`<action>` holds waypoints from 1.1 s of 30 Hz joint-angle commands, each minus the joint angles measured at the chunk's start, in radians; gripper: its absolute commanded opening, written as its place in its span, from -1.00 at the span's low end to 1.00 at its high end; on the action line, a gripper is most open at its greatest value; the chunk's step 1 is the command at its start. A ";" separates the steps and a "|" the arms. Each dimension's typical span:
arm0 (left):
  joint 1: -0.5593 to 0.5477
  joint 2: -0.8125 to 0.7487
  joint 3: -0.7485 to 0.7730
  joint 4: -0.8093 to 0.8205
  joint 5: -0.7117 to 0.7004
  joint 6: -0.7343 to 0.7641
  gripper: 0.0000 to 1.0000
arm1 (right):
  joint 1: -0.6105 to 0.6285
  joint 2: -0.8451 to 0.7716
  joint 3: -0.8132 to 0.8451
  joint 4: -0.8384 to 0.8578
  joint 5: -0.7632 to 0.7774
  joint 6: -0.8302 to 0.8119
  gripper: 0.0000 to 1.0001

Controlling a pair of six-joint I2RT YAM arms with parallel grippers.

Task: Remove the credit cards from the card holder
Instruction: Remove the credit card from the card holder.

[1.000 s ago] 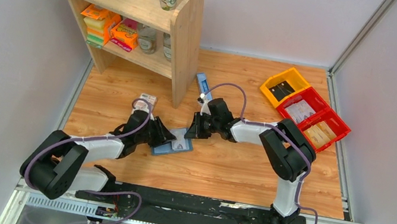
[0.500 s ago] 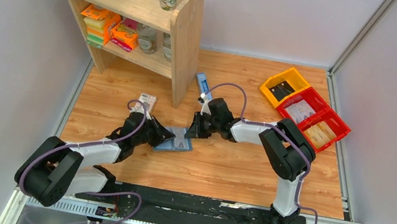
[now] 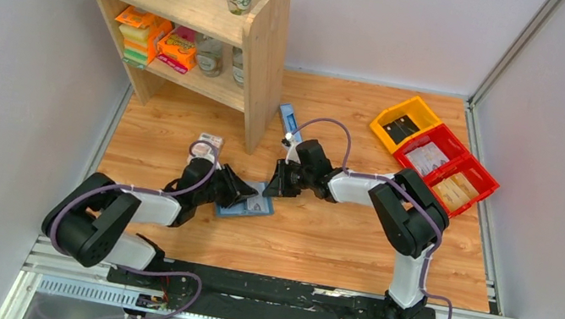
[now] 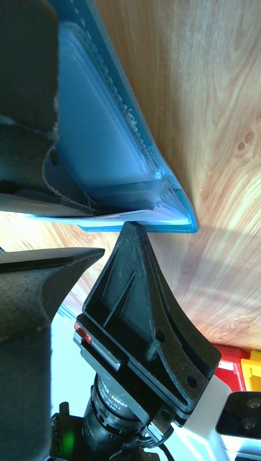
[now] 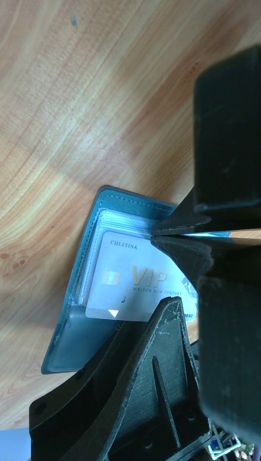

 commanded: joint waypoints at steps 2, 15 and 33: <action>-0.004 0.025 0.049 0.112 0.047 -0.018 -0.37 | 0.017 0.072 -0.034 -0.091 0.049 -0.027 -0.86; -0.004 -0.201 -0.008 -0.076 -0.037 -0.009 -0.81 | 0.015 0.089 -0.035 -0.111 0.081 -0.019 -0.88; -0.003 -0.475 0.036 -0.650 -0.193 0.096 -1.00 | 0.015 0.063 0.015 -0.174 0.093 -0.057 -0.86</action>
